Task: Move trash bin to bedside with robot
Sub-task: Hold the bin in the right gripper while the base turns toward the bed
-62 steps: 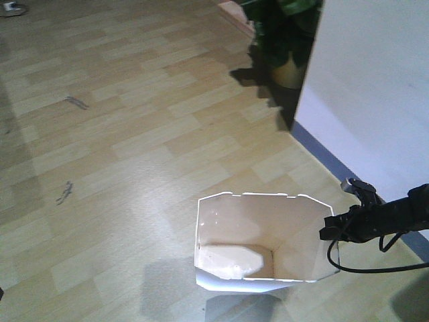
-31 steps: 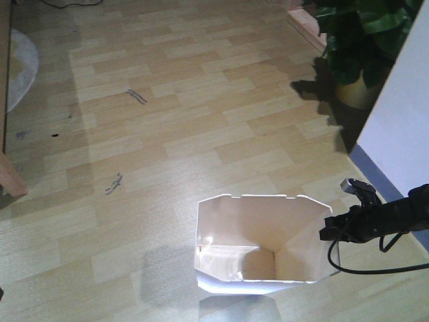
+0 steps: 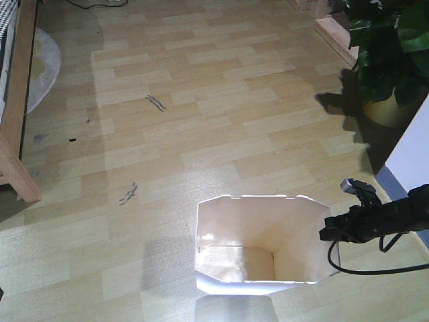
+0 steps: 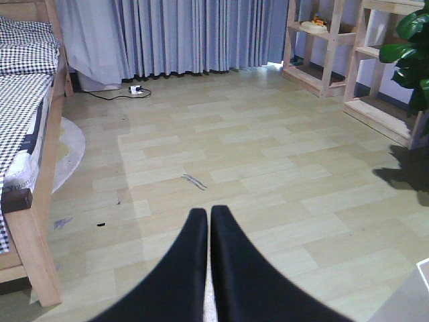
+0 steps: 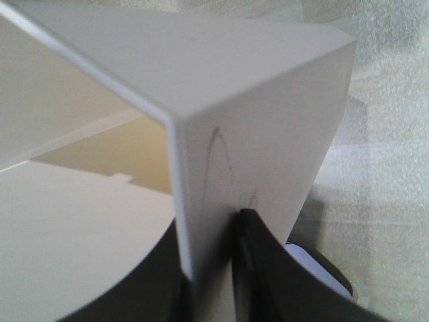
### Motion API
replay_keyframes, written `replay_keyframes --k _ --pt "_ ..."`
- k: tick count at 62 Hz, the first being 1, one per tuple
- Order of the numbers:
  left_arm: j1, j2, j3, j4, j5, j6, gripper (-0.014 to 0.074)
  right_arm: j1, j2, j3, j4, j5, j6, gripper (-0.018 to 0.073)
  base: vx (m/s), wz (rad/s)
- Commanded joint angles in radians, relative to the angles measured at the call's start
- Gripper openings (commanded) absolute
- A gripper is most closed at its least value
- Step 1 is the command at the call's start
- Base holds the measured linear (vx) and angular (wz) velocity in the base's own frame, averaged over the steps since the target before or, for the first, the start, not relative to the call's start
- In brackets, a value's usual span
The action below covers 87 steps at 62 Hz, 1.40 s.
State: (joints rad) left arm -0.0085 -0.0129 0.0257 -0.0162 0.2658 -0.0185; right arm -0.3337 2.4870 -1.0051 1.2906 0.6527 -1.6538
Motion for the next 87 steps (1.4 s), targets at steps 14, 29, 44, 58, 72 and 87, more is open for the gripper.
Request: replay_keyframes --k 14,29,44,58,72,87 --pt "-0.006 -0.012 0.019 -0.002 -0.069 -0.004 -0.0006 -0.003 -0.073 -0.007 0.042 0.236 -0.006 -0.0005 0.21 0.04" --pt "-0.006 -0.012 0.019 -0.002 -0.069 -0.004 -0.0006 -0.003 -0.073 -0.007 0.042 0.236 -0.006 -0.0005 0.23 0.08" --pt "-0.006 -0.012 0.019 -0.002 -0.069 -0.004 -0.0006 -0.003 -0.073 -0.007 0.042 0.236 -0.006 -0.0005 0.25 0.11" --pt "-0.006 -0.012 0.019 -0.002 -0.069 -0.004 -0.0006 -0.003 -0.073 -0.007 0.042 0.236 -0.006 -0.0005 0.27 0.14" --pt "-0.006 -0.012 0.019 -0.002 -0.069 -0.004 -0.0006 -0.003 -0.073 -0.007 0.042 0.236 -0.006 -0.0005 0.26 0.18" --pt "-0.006 -0.012 0.019 -0.002 -0.069 -0.004 -0.0006 -0.003 -0.073 -0.007 0.042 0.235 -0.006 -0.0005 0.25 0.19"
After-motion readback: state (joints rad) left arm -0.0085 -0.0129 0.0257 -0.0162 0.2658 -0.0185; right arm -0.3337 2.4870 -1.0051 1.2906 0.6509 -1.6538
